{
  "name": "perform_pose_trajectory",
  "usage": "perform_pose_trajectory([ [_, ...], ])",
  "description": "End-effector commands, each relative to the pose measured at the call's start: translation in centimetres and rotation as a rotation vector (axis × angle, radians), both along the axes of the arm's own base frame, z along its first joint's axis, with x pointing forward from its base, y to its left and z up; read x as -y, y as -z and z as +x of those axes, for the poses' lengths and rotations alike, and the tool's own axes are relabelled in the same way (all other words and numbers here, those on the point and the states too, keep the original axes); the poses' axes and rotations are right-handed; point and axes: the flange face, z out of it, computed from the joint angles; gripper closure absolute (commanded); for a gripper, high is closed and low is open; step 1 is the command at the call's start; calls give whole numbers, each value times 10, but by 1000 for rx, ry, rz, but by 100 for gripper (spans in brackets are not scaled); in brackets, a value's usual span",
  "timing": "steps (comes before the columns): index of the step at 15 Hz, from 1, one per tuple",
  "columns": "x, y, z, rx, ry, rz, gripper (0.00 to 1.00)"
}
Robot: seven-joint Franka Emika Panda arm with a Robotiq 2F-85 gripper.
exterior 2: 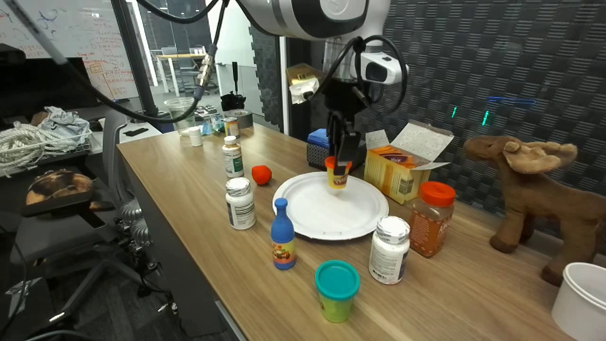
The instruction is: Put the bottles and orange plushie that are around the white plate on the white plate
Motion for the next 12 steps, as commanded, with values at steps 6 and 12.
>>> perform_pose_trajectory([
  [6,9,8,10,40,30,5,71],
  [12,10,14,10,27,25,-24,21],
])
